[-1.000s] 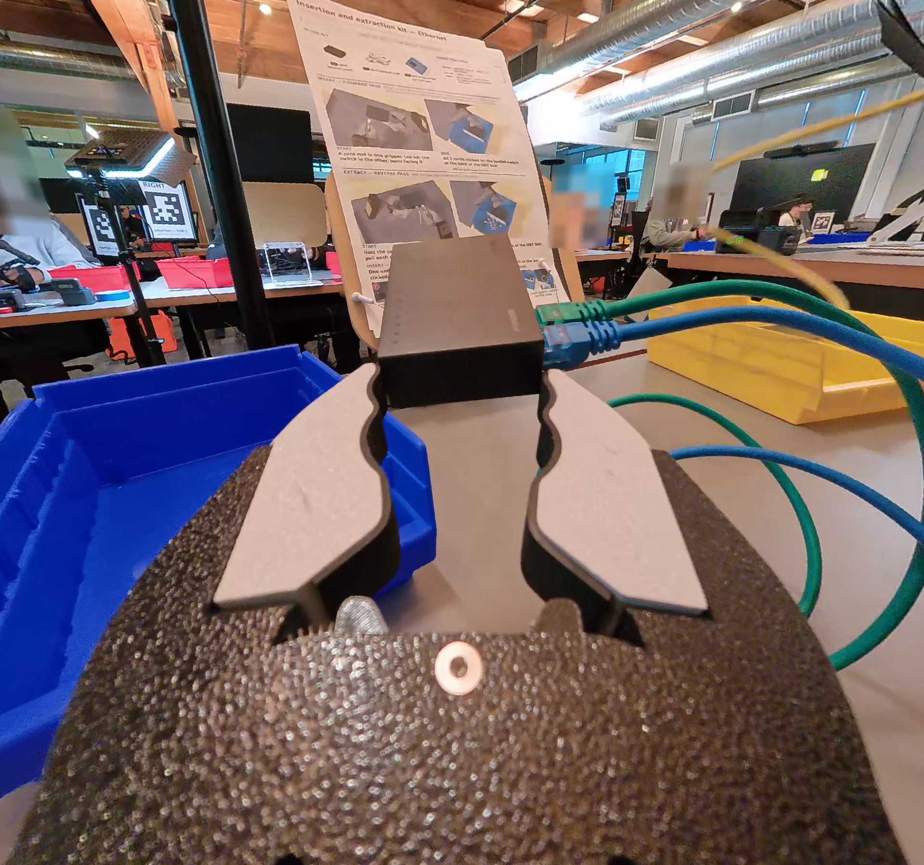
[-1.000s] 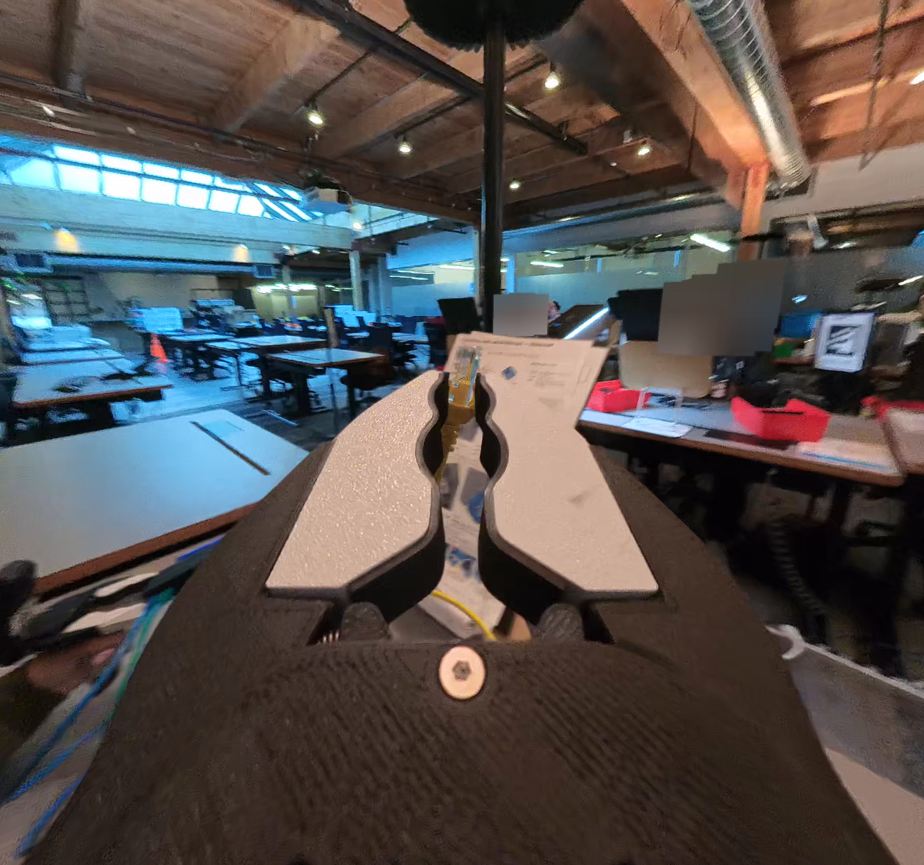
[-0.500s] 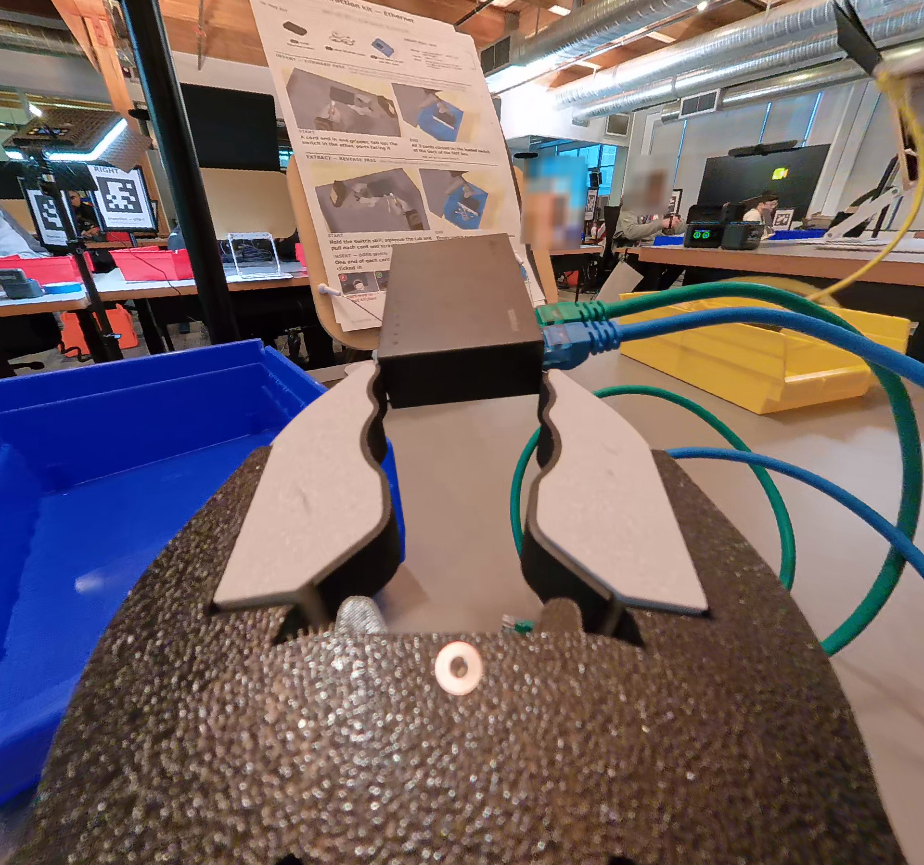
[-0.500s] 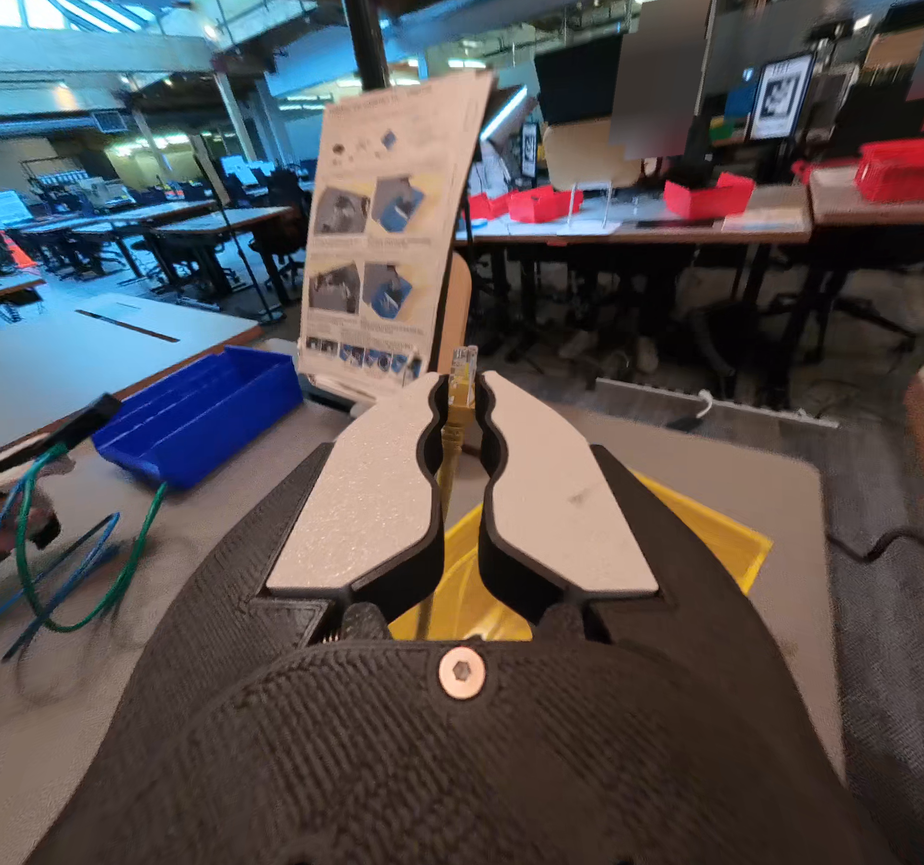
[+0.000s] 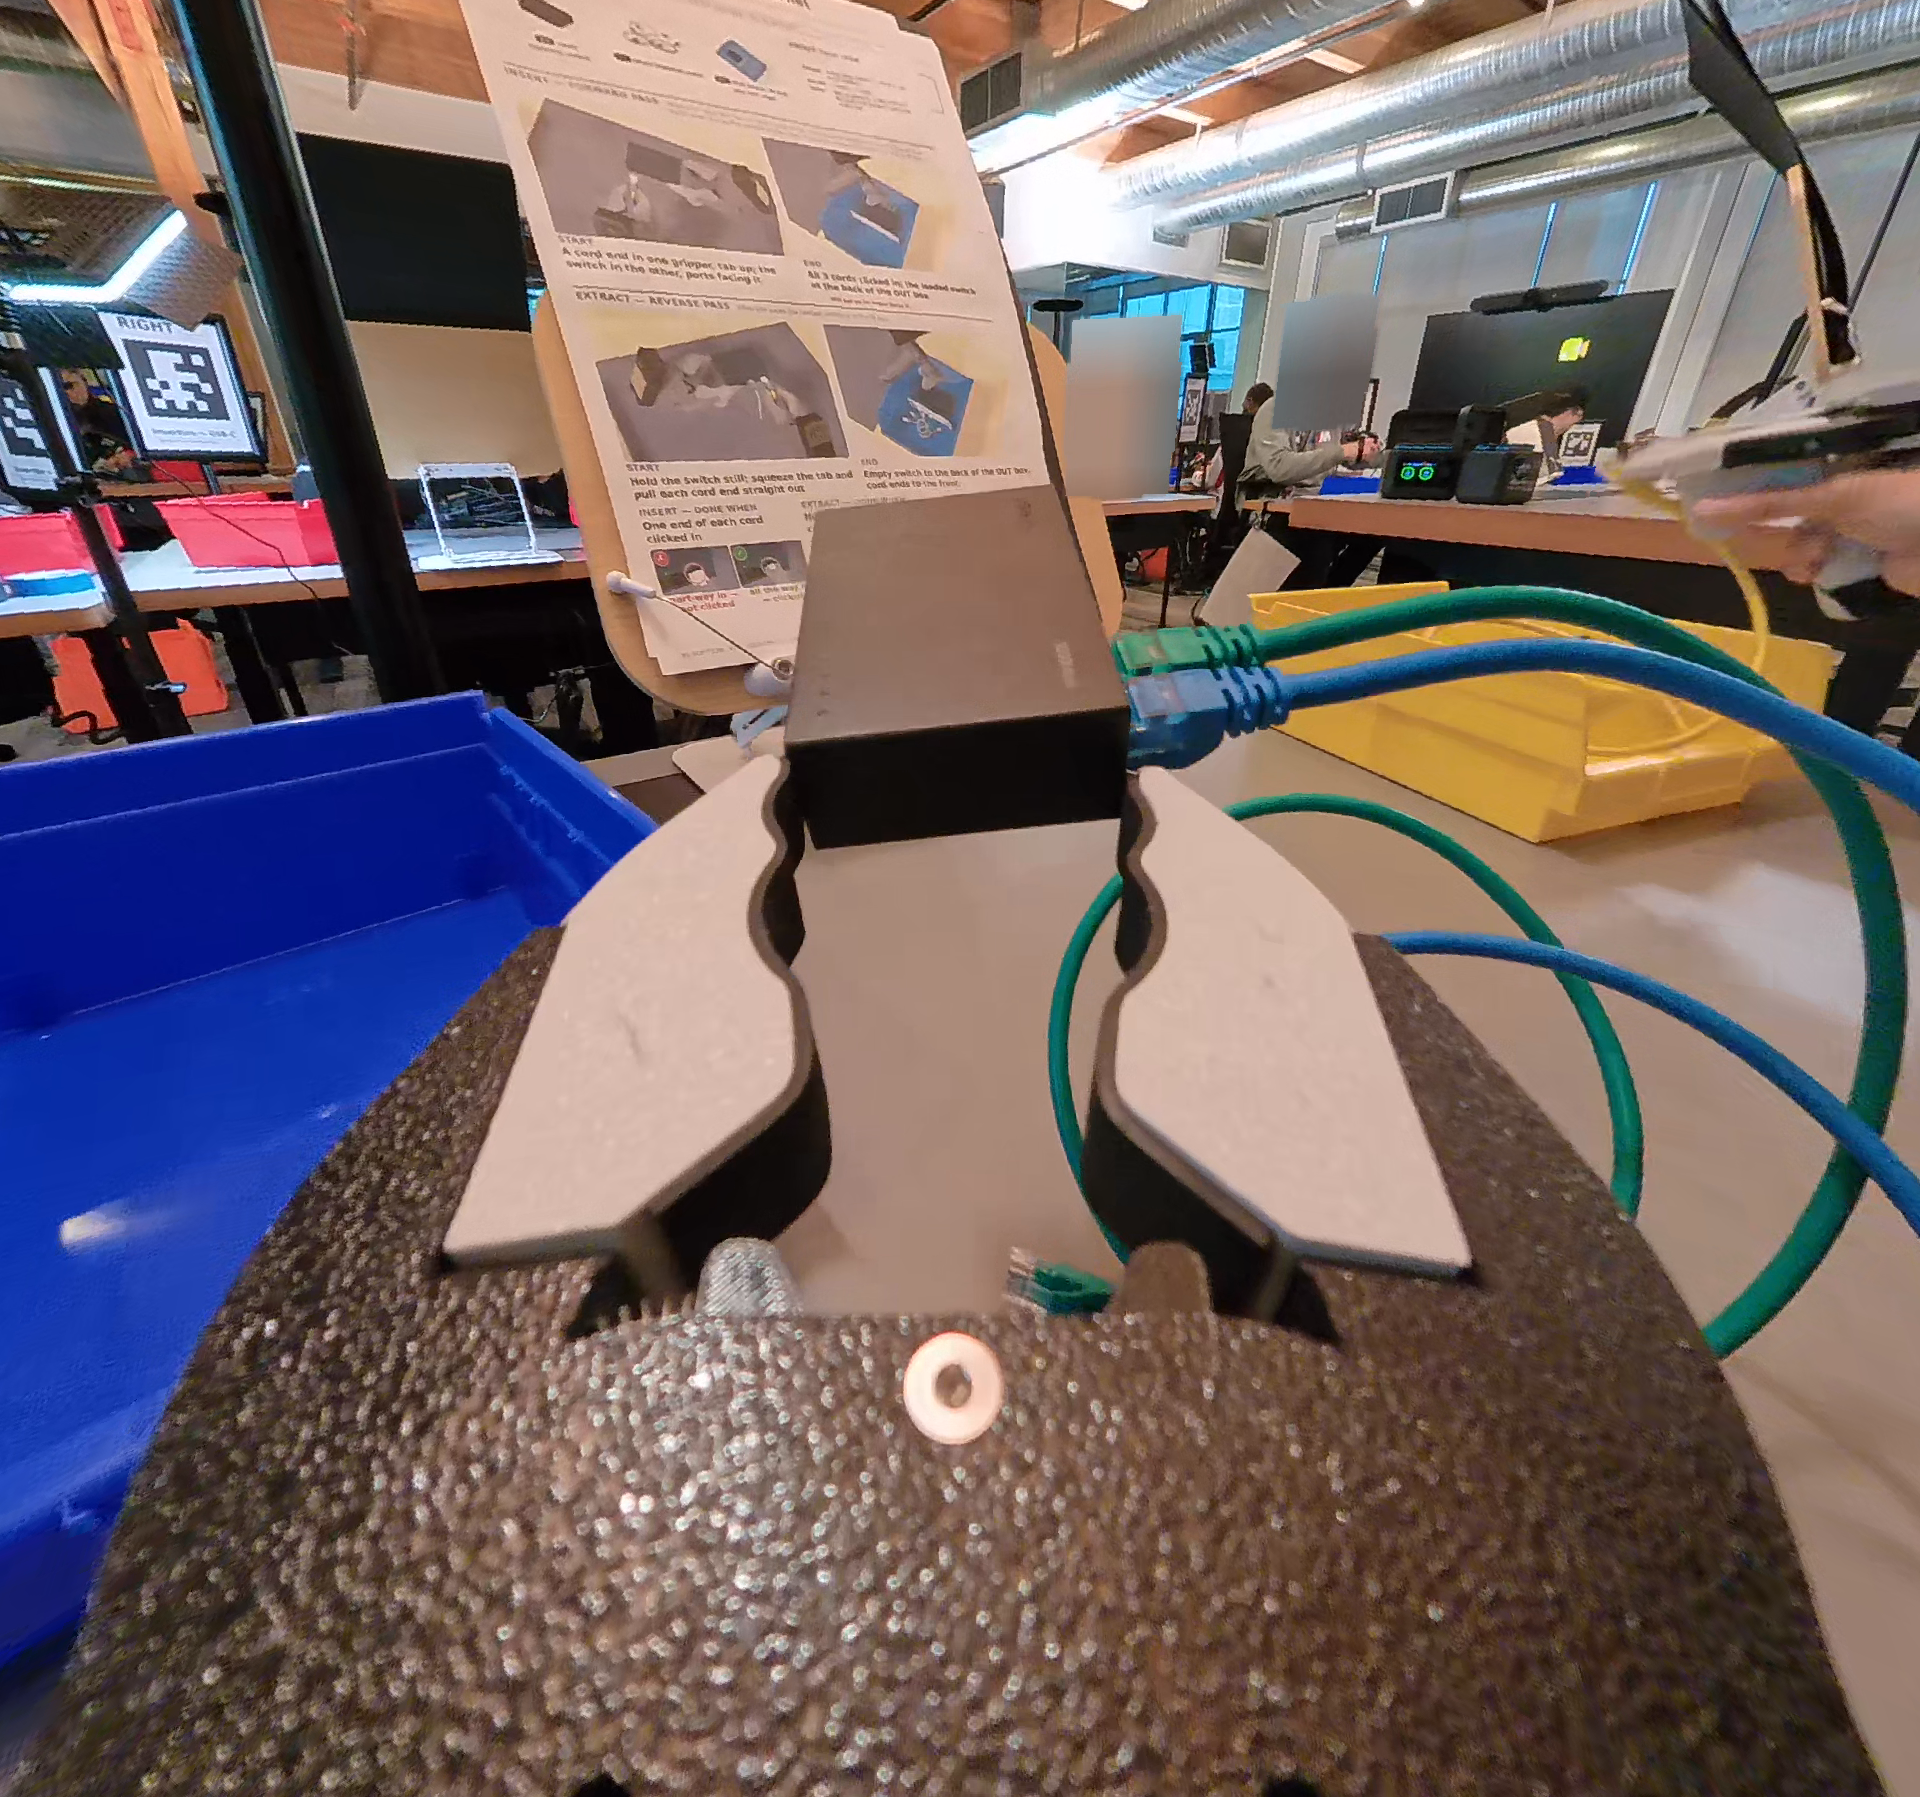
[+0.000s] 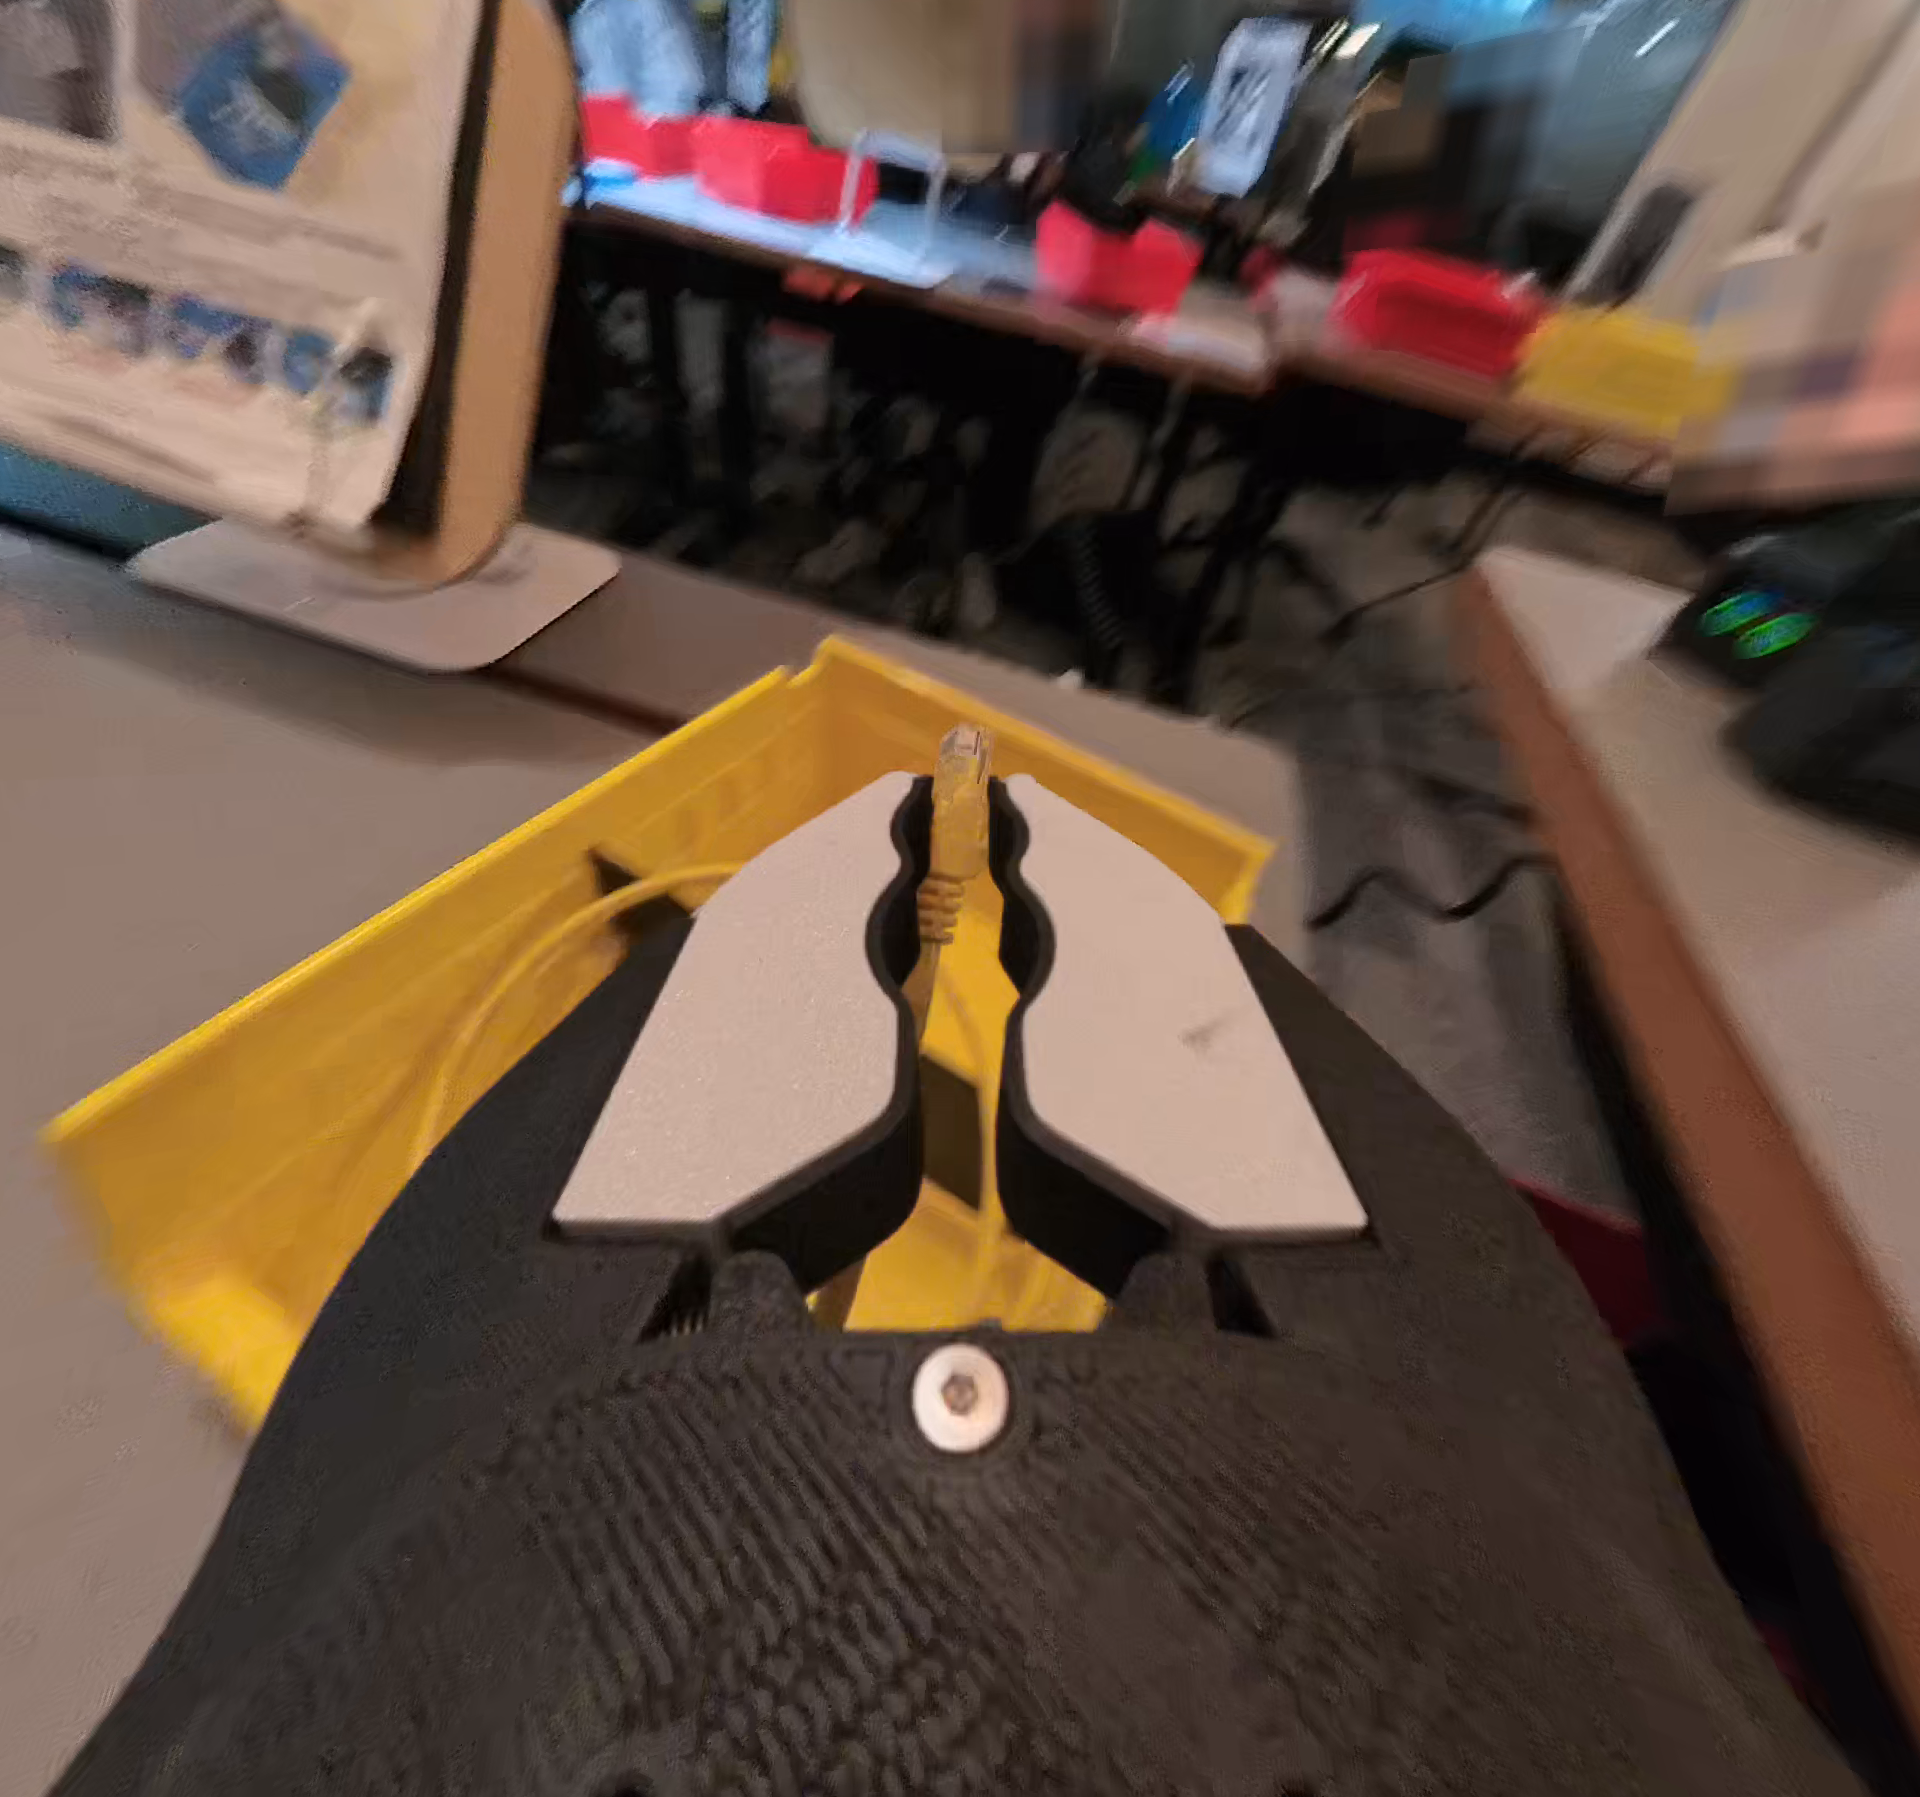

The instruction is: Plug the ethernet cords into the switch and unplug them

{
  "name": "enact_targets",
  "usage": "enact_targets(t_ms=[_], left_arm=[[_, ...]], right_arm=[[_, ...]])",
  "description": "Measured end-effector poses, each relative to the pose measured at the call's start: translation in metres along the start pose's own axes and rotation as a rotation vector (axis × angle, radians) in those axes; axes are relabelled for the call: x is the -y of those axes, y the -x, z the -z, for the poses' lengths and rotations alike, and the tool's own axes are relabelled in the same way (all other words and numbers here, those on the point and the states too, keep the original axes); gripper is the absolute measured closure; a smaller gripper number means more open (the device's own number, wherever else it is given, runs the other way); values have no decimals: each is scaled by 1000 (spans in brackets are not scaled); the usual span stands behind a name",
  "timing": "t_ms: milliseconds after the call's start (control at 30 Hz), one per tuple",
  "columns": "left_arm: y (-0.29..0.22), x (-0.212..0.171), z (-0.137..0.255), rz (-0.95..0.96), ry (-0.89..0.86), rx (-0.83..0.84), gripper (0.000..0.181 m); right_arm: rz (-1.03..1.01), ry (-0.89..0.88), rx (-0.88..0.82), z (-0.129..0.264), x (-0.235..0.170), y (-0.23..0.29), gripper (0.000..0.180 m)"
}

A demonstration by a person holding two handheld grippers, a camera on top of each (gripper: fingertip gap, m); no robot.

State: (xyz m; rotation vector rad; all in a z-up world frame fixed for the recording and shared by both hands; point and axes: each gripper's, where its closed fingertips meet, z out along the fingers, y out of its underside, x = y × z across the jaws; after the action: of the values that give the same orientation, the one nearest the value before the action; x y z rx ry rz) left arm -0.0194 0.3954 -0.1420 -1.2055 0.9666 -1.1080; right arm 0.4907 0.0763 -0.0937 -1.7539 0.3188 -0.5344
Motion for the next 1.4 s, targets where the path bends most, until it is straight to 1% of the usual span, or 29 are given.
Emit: enact_targets(t_ms=[33, 67, 100, 133, 167, 200, 267, 333, 367, 433, 467, 533, 567, 600, 633, 667, 700, 733, 767, 800, 867, 900, 933, 967, 1033, 1167, 1267, 1300, 1400], left_arm=[[-1, -1, -1, 1, 3, -1, 123], [-2, -2, -1, 2, 6, -4, 123], [-3, -3, -2, 3, 8, -9, 123], [-4, -3, -3, 2, 9, -12, 124], [-5, -4, -4, 0, 10, -16, 123], [-5, -4, -4, 0, 11, -21, 123], [-7, -5, -5, 2, 15, -28, 123], [-8, -6, -5, 5, 18, -33, 123], [-8, -7, -6, 6, 19, -35, 123], [-9, -8, -6, 10, 21, -38, 123], [-9, -8, -6, 12, 23, -40, 123], [-11, -9, -8, 14, 28, -44, 123], [-12, -9, -9, 14, 30, -44, 123], [-13, -10, -10, 17, 37, -43, 123], [-15, -11, -11, 23, 50, -43, 123], [-16, -12, -13, 25, 64, -39, 123], [-17, -13, -15, 22, 73, -29, 123], [-19, -14, -18, 18, 81, -22, 123], [-22, -16, -20, 17, 91, -18, 123], [-24, -17, -23, 18, 103, -14, 123], [-33, -23, -28, 18, 135, -21, 123], [-38, -26, -31, 13, 156, -28, 124], [-43, -29, -33, 3, 174, -35, 124], [-49, -32, -35, -6, 190, -44, 124], [-59, -36, -39, -25, 230, -68, 124], [-70, -39, -40, -127, 291, -91, 124], [-71, -34, -38, -186, 291, -94, 124], [-70, -32, -37, -205, 287, -93, 124], [-68, -27, -36, -257, 271, -75, 124]], right_arm=[[28, -26, -21, -1, 8, -7, 169], [49, -29, 17, -4, 11, -5, 169], [56, -20, 46, -9, 10, -4, 169], [68, -7, 14, -12, 6, -9, 169], [99, 10, 23, -15, 1, -7, 169], [105, 53, 92, -18, -10, 4, 169], [-5, 242, 236, -21, -44, 26, 169], [-64, 369, 278, -16, -70, 36, 168], [-67, 411, 246, -14, -78, 34, 167], [-61, 399, 147, -10, -76, 21, 163], [-71, 390, 99, -7, -72, 14, 142], [-114, 437, 29, 4, -65, -1, 102], [-128, 450, -7, 12, -57, -9, 90], [-137, 434, -38, 21, -45, -14, 81], [-162, 388, -37, 30, -29, -10, 76], [-202, 310, -8, 37, -8, 3, 78], [-248, 205, 64, 42, 14, 26, 86], [-290, 119, 185, 44, 32, 61, 96], [-330, 88, 349, 46, 40, 106, 102], [-384, 110, 537, 49, 41, 157, 103], [-522, 218, 926, 62, 35, 256, 106], [-596, 266, 1077, 65, 32, 296, 110], [-656, 303, 1188, 64, 29, 329, 111], [-707, 336, 1252, 57, 24, 356, 111], [-813, 392, 1318, 36, 15, 399, 114], [-995, 427, 1557, 22, 23, 457, 130], [-942, 448, 1635, 21, 24, 486, 136], [-911, 452, 1656, 22, 25, 492, 142], [-840, 457, 1667, 20, 29, 501, 147]])
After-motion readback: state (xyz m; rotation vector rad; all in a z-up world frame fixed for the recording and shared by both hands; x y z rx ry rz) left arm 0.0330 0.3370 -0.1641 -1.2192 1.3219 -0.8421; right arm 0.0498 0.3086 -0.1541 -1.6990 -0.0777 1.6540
